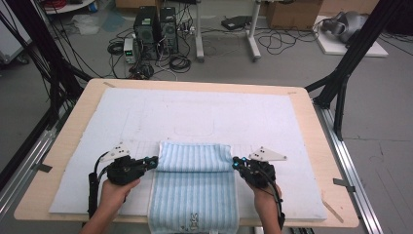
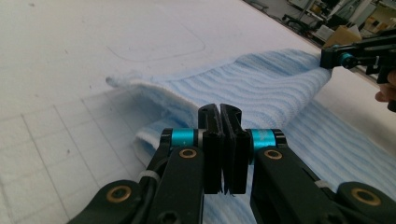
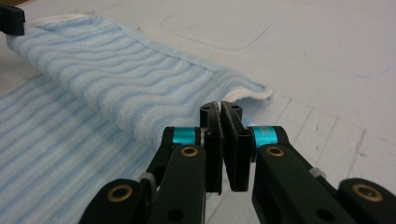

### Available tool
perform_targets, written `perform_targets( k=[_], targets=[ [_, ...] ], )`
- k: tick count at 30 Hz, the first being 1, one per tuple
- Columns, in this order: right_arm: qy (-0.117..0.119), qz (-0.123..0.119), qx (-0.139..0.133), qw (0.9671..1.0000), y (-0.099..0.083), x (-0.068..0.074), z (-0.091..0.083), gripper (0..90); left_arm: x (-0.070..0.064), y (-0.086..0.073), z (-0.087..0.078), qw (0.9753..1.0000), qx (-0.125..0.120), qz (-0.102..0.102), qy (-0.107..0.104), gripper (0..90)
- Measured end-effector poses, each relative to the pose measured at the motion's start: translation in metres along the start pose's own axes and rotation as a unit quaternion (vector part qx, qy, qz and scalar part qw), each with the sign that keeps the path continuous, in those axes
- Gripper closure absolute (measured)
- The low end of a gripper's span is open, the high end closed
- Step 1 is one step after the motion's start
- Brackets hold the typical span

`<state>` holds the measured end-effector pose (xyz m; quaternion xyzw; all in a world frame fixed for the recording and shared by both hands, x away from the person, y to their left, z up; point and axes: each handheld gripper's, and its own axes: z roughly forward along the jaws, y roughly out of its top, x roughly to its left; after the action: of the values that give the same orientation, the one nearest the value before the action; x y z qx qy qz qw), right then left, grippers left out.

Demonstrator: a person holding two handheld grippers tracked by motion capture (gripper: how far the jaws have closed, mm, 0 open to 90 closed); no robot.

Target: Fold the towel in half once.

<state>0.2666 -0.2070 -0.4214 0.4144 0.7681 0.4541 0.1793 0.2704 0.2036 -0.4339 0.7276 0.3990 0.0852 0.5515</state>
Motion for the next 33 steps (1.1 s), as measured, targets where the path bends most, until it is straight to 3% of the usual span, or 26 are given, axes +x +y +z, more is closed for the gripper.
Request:
perform_targets(
  k=[2,4,7,10,13,17,20,24,28,30,33],
  targets=[
    [0.004,0.001,0.001,1.0000,-0.004,0.003,-0.002,87.3,-0.003,-0.004,-0.003,1.0000,0.003,-0.002,-0.005,87.2],
    [-0.003,-0.006,0.008,0.9999,-0.009,0.007,-0.005,86.9,-0.007,-0.007,-0.005,0.9999,0.011,0.009,-0.005,87.0],
    [-0.010,-0.012,0.016,0.9998,-0.017,0.012,-0.006,82.1,-0.012,-0.015,-0.006,0.9991,0.015,0.031,0.023,82.8],
    [-0.016,-0.005,0.011,0.9998,-0.020,0.011,-0.007,70.9,-0.011,-0.015,-0.008,0.9984,0.001,0.030,0.047,55.8],
    [-0.028,-0.004,0.003,0.9996,-0.016,0.010,-0.008,64.5,-0.001,-0.006,-0.008,0.9986,-0.005,0.017,0.050,42.8],
    [-0.033,0.007,-0.007,0.9994,-0.011,0.010,-0.008,53.6,0.015,0.008,-0.005,0.9980,-0.013,-0.012,0.061,39.6],
    [-0.037,0.014,-0.014,0.9991,-0.010,0.009,-0.009,51.2,0.025,0.017,-0.002,0.9965,-0.018,-0.011,0.081,44.6],
    [-0.038,0.011,-0.011,0.9991,-0.012,0.009,-0.009,51.3,0.034,0.026,0.010,0.9964,-0.009,-0.006,0.084,47.6],
    [-0.038,0.010,-0.010,0.9992,-0.013,0.008,-0.010,51.3,0.044,0.023,0.026,0.9948,0.008,-0.018,0.100,48.6],
    [-0.039,0.010,-0.011,0.9991,-0.012,0.008,-0.011,51.3,0.045,0.025,0.034,0.9938,0.033,-0.009,0.106,49.0],
    [-0.041,0.009,-0.011,0.9990,-0.013,0.008,-0.012,51.3,0.038,0.031,0.045,0.9933,0.045,0.018,0.105,49.4]
  ],
)
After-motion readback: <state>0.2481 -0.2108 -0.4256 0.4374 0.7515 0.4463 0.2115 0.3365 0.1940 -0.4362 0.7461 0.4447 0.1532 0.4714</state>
